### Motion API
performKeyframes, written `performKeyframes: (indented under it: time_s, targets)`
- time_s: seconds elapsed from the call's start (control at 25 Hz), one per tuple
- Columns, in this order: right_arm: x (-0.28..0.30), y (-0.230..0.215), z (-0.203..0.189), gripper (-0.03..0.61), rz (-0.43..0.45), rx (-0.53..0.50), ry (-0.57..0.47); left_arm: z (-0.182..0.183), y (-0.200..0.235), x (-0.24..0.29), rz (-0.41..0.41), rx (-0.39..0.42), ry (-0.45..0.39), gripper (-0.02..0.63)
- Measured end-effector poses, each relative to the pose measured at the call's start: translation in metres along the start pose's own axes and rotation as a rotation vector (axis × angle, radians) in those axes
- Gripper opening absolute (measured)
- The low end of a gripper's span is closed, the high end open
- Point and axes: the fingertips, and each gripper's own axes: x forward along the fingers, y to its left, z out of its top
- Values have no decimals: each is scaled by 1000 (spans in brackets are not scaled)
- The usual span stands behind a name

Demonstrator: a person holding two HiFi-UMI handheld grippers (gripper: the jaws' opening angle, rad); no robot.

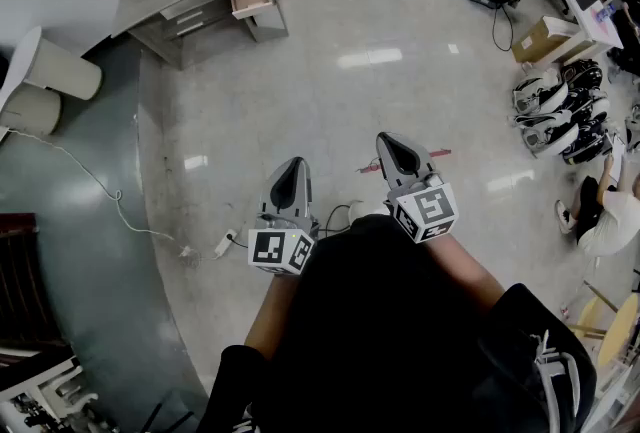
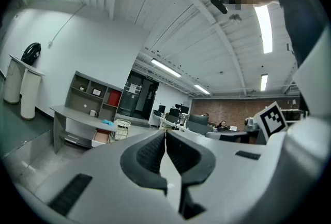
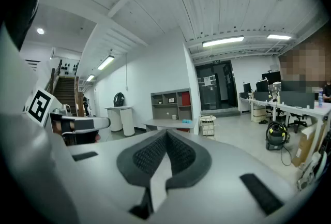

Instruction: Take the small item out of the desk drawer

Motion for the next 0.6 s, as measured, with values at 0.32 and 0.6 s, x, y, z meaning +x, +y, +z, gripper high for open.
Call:
performKeyframes:
  time_s: [0.32, 0.6]
  targets:
    - [-2, -6, 3, 0, -20, 29, -16, 4, 6, -3, 11, 3, -9, 14]
    - [4, 0, 5, 0, 7, 39, -27, 9, 17, -6, 17, -1, -34, 14]
